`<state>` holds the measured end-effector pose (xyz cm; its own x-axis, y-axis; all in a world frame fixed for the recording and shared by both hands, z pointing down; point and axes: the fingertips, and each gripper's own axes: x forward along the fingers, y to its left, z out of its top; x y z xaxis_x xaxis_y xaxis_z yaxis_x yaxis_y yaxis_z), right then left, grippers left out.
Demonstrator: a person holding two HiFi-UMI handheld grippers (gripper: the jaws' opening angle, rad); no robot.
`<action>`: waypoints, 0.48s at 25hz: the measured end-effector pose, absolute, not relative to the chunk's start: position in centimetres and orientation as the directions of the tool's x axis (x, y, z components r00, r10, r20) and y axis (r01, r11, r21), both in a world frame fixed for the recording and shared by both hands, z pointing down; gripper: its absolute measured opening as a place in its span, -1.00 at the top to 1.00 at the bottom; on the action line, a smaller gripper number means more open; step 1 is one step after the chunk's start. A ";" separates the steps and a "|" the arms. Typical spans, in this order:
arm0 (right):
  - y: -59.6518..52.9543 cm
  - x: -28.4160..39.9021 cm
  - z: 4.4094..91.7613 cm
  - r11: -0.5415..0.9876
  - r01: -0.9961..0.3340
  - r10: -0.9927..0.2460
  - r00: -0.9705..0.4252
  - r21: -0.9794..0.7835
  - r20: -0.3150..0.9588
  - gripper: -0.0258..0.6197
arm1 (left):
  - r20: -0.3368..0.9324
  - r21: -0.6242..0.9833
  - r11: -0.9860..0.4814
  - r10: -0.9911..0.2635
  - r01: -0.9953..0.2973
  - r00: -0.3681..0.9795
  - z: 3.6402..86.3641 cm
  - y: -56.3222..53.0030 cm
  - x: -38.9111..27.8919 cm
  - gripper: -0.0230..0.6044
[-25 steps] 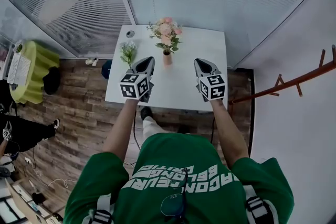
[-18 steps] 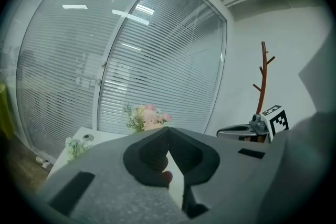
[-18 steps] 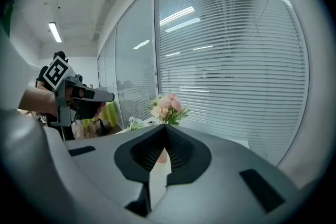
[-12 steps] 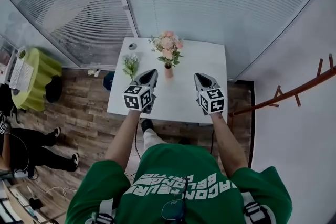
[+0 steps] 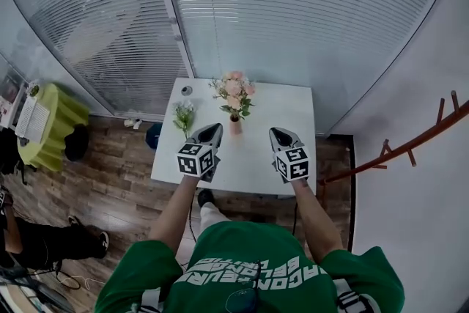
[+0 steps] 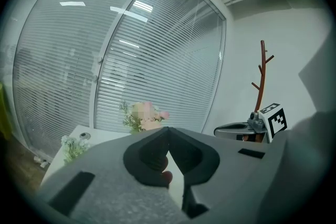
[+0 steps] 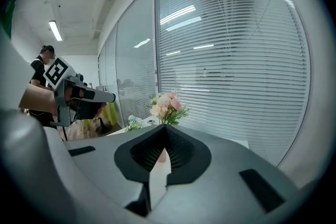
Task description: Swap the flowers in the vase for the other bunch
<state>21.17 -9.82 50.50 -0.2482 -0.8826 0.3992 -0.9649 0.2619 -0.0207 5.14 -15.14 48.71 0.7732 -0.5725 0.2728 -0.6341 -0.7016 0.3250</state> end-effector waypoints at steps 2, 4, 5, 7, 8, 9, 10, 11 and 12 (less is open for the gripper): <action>-9.9 21.1 50.5 0.264 -0.964 -0.883 -0.251 -0.022 0.396 0.88 | 0.272 0.326 -0.702 -0.572 -0.633 0.774 48.7 -15.1 5.1 0.92; -10.0 21.0 50.4 0.265 -0.964 -0.884 -0.252 -0.022 0.393 0.88 | 0.270 0.325 -0.703 -0.572 -0.633 0.775 48.7 -15.2 5.1 0.92; -10.0 21.0 50.4 0.265 -0.964 -0.884 -0.252 -0.023 0.393 0.88 | 0.269 0.326 -0.703 -0.572 -0.632 0.775 48.7 -15.1 5.0 0.92; -9.9 20.9 50.5 0.265 -0.964 -0.883 -0.253 -0.024 0.394 0.88 | 0.268 0.330 -0.703 -0.571 -0.631 0.776 48.8 -15.0 5.0 0.92; -9.9 20.8 50.5 0.267 -0.963 -0.882 -0.254 -0.024 0.396 0.88 | 0.268 0.332 -0.702 -0.570 -0.630 0.777 48.8 -15.0 4.9 0.92; -9.9 20.8 50.6 0.269 -0.963 -0.881 -0.256 -0.023 0.397 0.88 | 0.268 0.334 -0.702 -0.569 -0.629 0.777 48.7 -15.0 4.8 0.92; -10.0 20.7 50.7 0.272 -0.962 -0.880 -0.258 -0.021 0.398 0.88 | 0.268 0.334 -0.702 -0.569 -0.629 0.777 48.7 -15.0 4.8 0.92; -10.0 20.8 50.7 0.274 -0.962 -0.880 -0.258 -0.019 0.399 0.88 | 0.268 0.334 -0.702 -0.569 -0.629 0.778 48.7 -14.9 4.7 0.92; -10.1 20.8 50.8 0.274 -0.962 -0.880 -0.258 -0.018 0.399 0.88 | 0.268 0.334 -0.703 -0.569 -0.629 0.778 48.7 -14.9 4.7 0.92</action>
